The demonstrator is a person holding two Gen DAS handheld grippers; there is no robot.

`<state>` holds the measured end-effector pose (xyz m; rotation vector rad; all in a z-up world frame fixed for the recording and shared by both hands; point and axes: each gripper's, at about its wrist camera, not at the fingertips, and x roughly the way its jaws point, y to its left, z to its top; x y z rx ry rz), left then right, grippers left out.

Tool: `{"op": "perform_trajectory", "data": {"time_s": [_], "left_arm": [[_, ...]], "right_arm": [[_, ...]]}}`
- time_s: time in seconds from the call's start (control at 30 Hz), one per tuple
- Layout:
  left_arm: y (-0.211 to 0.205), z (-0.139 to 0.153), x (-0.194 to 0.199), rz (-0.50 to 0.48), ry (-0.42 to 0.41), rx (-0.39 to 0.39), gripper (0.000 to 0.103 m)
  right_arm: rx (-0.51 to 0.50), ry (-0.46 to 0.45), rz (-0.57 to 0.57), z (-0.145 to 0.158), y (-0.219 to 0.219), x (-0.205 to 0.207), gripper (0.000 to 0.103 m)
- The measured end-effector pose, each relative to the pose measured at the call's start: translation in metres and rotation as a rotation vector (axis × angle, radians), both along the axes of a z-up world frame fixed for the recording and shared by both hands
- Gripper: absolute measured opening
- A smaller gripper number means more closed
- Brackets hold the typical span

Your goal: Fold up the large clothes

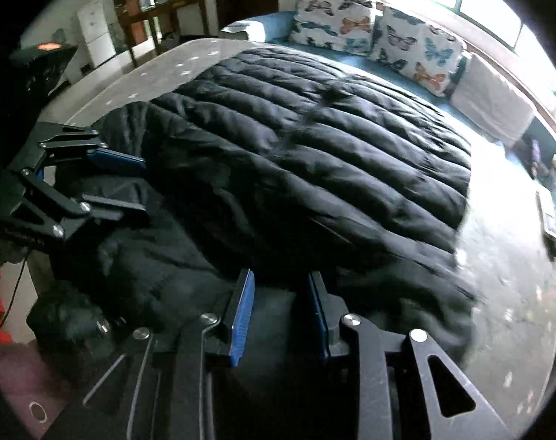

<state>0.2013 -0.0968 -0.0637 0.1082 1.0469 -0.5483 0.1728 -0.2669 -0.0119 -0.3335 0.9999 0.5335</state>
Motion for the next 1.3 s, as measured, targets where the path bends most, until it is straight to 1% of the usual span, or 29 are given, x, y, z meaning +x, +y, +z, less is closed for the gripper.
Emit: {"op": "perform_trajectory", "data": {"time_s": [0.07, 0.13, 0.3, 0.37, 0.47, 0.53, 0.67, 0.77, 0.87, 0.93, 0.97, 1.03, 1.1, 1.13, 1.2, 1.3], "left_arm": [[-0.004, -0.002, 0.001, -0.008, -0.003, 0.004, 0.062], [-0.005, -0.003, 0.002, -0.013, -0.004, 0.005, 0.062], [-0.009, -0.008, 0.007, -0.020, 0.012, 0.006, 0.064], [-0.011, -0.011, 0.010, -0.026, 0.014, 0.012, 0.064], [-0.011, -0.012, 0.014, -0.028, 0.028, -0.001, 0.066], [-0.010, -0.011, 0.015, -0.028, 0.042, -0.009, 0.066], [-0.004, -0.004, 0.016, -0.027, 0.081, -0.029, 0.066], [0.003, 0.004, 0.012, -0.023, 0.093, -0.036, 0.066], [0.012, 0.017, 0.002, -0.007, 0.075, -0.020, 0.066], [0.022, 0.025, -0.010, 0.002, 0.060, -0.024, 0.066], [0.025, 0.028, -0.015, 0.004, 0.055, -0.027, 0.066], [0.033, 0.031, -0.028, 0.006, 0.049, -0.030, 0.066], [0.040, 0.031, -0.036, 0.009, 0.055, -0.031, 0.066], [0.044, 0.031, -0.042, 0.009, 0.062, -0.033, 0.066], [0.049, 0.032, -0.054, 0.008, 0.063, -0.026, 0.066], [0.054, 0.038, -0.080, -0.015, 0.058, -0.023, 0.066]], "right_arm": [[-0.009, 0.009, -0.030, -0.003, -0.013, 0.002, 0.033], [0.006, 0.033, -0.056, -0.010, -0.023, 0.006, 0.033], [0.011, 0.057, -0.058, -0.027, -0.023, 0.014, 0.033], [0.028, 0.060, -0.060, -0.032, -0.025, 0.016, 0.033], [0.055, 0.059, -0.064, -0.034, -0.029, 0.015, 0.033], [0.054, 0.058, -0.065, -0.034, -0.028, 0.015, 0.033], [0.003, 0.045, -0.052, -0.030, -0.022, 0.012, 0.033], [-0.021, 0.037, -0.051, -0.020, -0.021, 0.010, 0.033], [-0.011, 0.038, -0.072, -0.010, -0.023, 0.009, 0.033], [-0.047, 0.020, -0.062, -0.007, -0.022, 0.004, 0.034], [-0.077, -0.009, -0.052, -0.006, -0.021, -0.002, 0.034], [-0.096, -0.017, -0.055, -0.011, -0.022, -0.003, 0.036], [-0.100, 0.011, -0.066, -0.024, -0.024, -0.001, 0.036], [-0.116, -0.001, -0.055, -0.025, -0.022, -0.002, 0.036], [-0.123, -0.006, -0.065, -0.017, -0.021, -0.003, 0.036], [-0.078, -0.045, -0.060, 0.009, -0.024, -0.010, 0.037]]}}
